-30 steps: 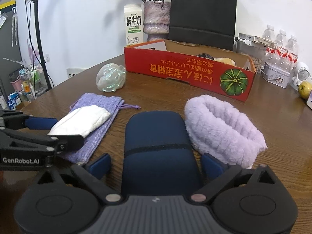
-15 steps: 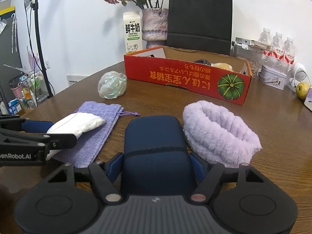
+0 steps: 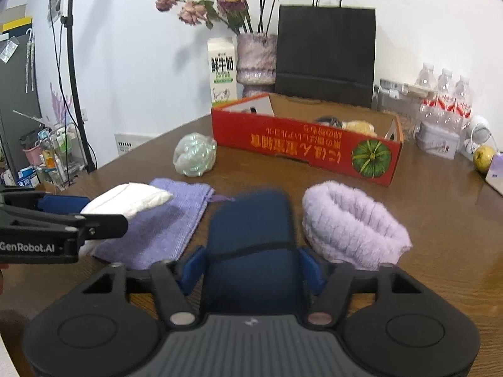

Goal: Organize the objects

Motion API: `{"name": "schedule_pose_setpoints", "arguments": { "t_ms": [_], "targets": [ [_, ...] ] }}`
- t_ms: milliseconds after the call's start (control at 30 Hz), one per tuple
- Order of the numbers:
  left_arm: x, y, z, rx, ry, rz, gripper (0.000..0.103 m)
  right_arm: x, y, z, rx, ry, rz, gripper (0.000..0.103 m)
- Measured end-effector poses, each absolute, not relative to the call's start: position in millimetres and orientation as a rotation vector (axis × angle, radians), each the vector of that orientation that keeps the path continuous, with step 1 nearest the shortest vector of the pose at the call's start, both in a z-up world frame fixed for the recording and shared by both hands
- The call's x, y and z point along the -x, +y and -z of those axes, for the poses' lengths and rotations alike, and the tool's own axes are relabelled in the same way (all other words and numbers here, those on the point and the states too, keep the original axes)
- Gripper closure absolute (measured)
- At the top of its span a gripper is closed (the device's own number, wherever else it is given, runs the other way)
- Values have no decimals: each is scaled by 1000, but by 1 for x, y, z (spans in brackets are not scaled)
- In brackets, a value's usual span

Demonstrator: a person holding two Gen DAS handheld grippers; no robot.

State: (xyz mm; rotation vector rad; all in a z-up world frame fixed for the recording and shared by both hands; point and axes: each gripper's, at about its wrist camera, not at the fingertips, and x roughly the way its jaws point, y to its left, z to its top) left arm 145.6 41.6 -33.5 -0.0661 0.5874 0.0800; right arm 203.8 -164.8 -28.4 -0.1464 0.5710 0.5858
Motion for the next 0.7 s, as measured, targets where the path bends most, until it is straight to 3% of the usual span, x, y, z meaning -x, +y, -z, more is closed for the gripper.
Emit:
{"name": "schedule_pose_setpoints", "arguments": {
  "t_ms": [133, 200, 233, 267, 467, 533, 700],
  "targets": [
    [-143, 41, 32, 68, 584, -84, 36, -202, -166, 23, 156, 565, -591, 47],
    [-141, 42, 33, 72, 586, -86, 36, -202, -164, 26, 167, 589, -608, 37],
    [-141, 42, 33, 73, 586, -86, 36, -202, -163, 29, 172, 600, -609, 24],
    [-140, 43, 34, 73, 587, -87, 36, -203, -161, 32, 184, 609, -603, 21],
    [-142, 45, 37, 76, 596, -90, 36, -212, -144, 49, 230, 653, -592, 24],
    [-142, 47, 37, 80, 598, -91, 36, -214, -143, 49, 232, 648, -589, 33],
    [-142, 49, 35, 89, 588, -89, 36, -209, -142, 46, 257, 620, -582, 37]
  ]
}}
